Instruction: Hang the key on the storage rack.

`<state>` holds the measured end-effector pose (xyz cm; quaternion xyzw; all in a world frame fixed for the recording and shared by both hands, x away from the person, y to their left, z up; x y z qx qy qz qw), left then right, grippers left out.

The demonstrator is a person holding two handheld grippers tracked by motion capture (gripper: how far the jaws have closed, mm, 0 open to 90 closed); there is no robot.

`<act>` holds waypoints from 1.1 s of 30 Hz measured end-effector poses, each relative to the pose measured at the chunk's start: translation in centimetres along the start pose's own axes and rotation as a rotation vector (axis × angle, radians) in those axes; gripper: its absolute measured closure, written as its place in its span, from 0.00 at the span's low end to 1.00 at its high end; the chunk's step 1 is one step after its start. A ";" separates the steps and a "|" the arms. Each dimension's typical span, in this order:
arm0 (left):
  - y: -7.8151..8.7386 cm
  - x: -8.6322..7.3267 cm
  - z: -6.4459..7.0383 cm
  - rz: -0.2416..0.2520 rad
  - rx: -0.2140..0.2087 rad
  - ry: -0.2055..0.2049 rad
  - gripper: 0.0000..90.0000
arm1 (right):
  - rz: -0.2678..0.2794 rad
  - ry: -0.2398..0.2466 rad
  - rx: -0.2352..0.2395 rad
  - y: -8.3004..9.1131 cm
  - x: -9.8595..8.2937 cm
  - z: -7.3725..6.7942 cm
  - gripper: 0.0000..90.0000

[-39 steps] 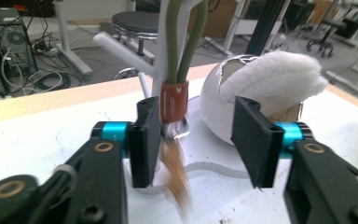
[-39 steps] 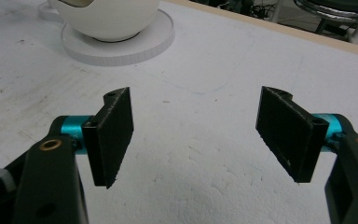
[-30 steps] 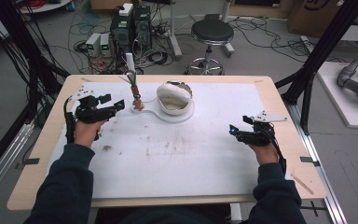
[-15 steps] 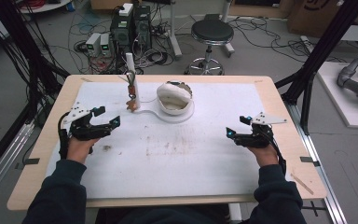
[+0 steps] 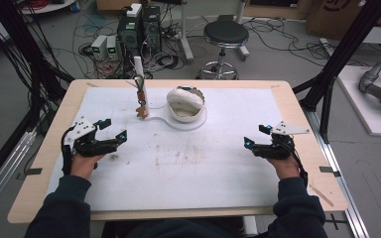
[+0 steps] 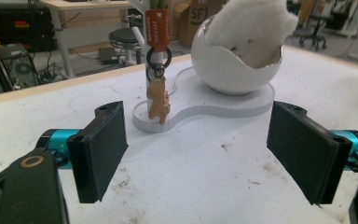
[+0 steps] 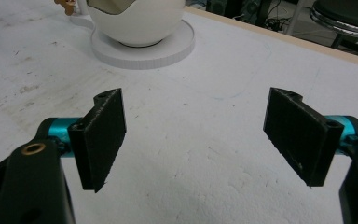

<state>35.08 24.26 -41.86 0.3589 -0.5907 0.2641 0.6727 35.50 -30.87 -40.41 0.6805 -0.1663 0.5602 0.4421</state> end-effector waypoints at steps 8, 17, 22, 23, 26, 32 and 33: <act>0.3 -0.1 -0.1 0.034 0.025 0.041 0.22 | -0.006 0.001 -0.008 -0.1 0.0 -0.1 0.24; 0.7 -0.2 -0.4 0.035 0.046 0.050 0.21 | -0.005 0.003 -0.021 -0.1 0.0 -0.1 0.24; 0.8 -0.2 -0.3 0.031 0.048 0.045 0.22 | -0.010 0.006 -0.021 -0.3 0.1 -0.2 0.24; 0.8 -0.2 -0.3 0.030 0.050 0.044 0.22 | -0.010 0.008 -0.019 -0.3 0.2 -0.2 0.24; 0.7 -0.3 -0.4 0.021 0.054 0.043 0.22 | -0.013 0.010 -0.017 -0.4 0.1 -0.2 0.24; 0.6 -0.4 -0.5 0.011 0.061 0.042 0.22 | -0.013 0.002 -0.019 -0.4 0.1 0.0 0.24; 0.6 -0.4 -0.4 0.009 0.063 0.045 0.22 | -0.013 -0.003 -0.018 -0.4 0.1 0.0 0.24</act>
Point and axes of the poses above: each handheld gripper's, and its own axes: y roughly backward along the jaws, x roughly out of its top, z roughly to its right, the point moved 1 cm from there along -y, roughly forward along the jaws, and after that the axes turned 3 degrees about z, right-handed, at the moved point
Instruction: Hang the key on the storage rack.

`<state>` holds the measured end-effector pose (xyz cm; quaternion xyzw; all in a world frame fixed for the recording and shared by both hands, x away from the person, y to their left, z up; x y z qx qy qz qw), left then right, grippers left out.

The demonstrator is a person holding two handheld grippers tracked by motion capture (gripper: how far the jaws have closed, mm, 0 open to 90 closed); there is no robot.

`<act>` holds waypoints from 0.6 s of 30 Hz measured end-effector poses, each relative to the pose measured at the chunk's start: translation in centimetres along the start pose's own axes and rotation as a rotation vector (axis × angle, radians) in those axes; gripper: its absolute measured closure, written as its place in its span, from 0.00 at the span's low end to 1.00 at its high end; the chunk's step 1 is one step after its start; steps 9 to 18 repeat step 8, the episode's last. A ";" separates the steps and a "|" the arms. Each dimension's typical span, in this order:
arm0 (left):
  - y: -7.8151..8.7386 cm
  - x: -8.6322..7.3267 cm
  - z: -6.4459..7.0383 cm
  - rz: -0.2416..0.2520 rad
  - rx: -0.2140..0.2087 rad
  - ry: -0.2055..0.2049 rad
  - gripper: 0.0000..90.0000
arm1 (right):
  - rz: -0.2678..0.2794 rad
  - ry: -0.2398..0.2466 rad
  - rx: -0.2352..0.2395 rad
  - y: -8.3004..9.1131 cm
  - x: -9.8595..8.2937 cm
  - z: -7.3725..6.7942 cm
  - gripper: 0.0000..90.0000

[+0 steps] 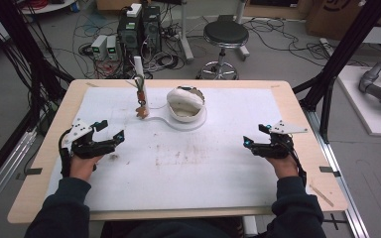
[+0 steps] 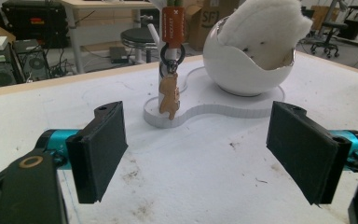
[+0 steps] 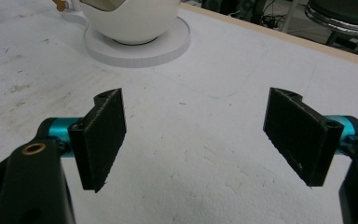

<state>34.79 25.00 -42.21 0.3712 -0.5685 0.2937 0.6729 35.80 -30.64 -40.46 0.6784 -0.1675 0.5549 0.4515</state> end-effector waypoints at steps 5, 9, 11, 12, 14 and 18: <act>-0.1 -0.2 0.0 -0.007 0.003 0.002 0.22 | 0.004 -0.009 -0.001 0.0 0.0 0.1 0.24; -0.2 -0.2 -0.1 -0.007 0.004 0.000 0.22 | 0.004 -0.009 0.001 0.0 0.0 0.1 0.24; -0.2 -0.2 -0.1 -0.007 0.004 0.000 0.22 | 0.004 -0.009 0.001 0.0 0.0 0.1 0.24; -0.2 -0.2 -0.1 -0.007 0.004 0.000 0.22 | 0.004 -0.009 0.001 0.0 0.0 0.1 0.24; -0.2 -0.2 -0.1 -0.007 0.004 0.000 0.22 | 0.004 -0.009 0.001 0.0 0.0 0.1 0.24; -0.2 -0.2 -0.1 -0.007 0.004 0.000 0.22 | 0.004 -0.009 0.001 0.0 0.0 0.1 0.24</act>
Point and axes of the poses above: each handheld gripper's, and its own axes: y roughly backward along the jaws, x roughly out of its top, z roughly to its right, the point moved 1 cm from there along -y, roughly forward along the jaws, and after that the axes turned 3 degrees about z, right-handed, at the moved point
